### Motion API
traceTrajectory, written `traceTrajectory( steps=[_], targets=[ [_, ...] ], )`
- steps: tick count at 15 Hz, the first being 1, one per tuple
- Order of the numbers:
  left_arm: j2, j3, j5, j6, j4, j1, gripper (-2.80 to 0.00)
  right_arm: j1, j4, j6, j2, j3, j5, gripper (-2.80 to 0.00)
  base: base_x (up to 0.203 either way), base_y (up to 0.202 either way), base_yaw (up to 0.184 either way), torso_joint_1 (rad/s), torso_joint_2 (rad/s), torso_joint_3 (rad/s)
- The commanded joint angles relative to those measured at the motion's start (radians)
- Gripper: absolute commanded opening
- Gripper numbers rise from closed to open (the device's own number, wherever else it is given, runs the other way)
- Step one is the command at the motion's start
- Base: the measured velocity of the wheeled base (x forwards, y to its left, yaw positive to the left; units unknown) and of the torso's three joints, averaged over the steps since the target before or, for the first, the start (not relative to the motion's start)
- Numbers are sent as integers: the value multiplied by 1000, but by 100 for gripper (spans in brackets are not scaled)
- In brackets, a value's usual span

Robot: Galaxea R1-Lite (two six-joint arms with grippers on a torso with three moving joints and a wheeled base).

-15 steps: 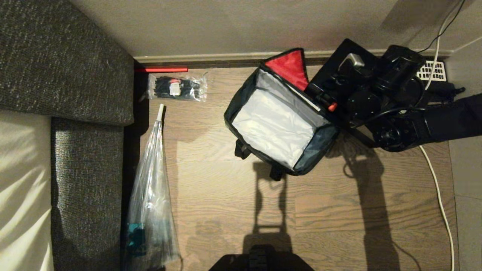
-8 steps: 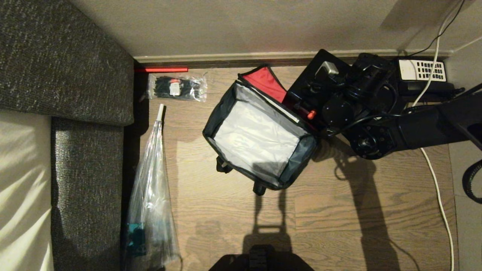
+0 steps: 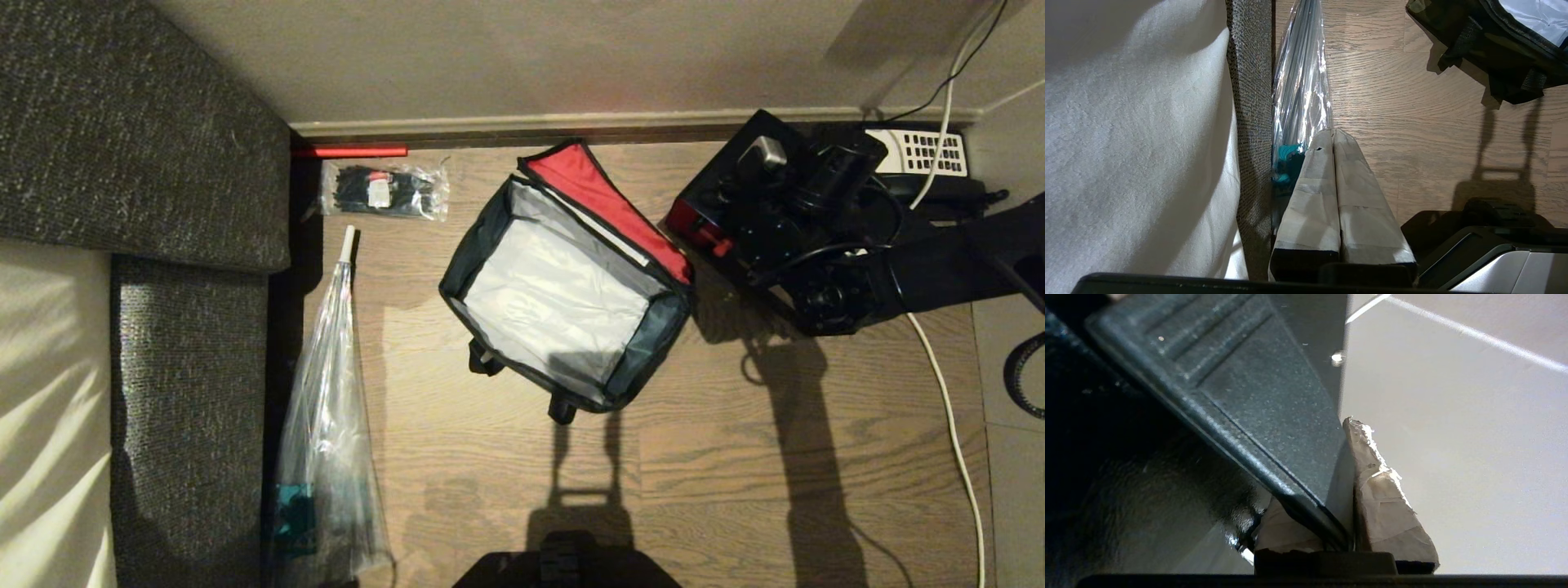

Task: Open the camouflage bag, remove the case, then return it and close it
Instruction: Release the handle

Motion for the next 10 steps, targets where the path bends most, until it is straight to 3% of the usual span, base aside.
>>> traceTrajectory(
  steps=[1,3,4,10],
  targets=[
    [0,0,1,0,0,0,-280,-45,12,1,39,-29,-5,-280,0,0,0,0,0,0],
    [0,0,0,0,0,0,-280,-74,30,20,62,-69,-5,-280,0,0,0,0,0,0],
    [0,0,0,0,0,0,-280,-83,33,24,73,-78,-5,0,0,0,0,0,0,0],
    [0,0,0,0,0,0,-280,-96,42,85,120,-43,-4,0,0,0,0,0,0,0]
  ],
)
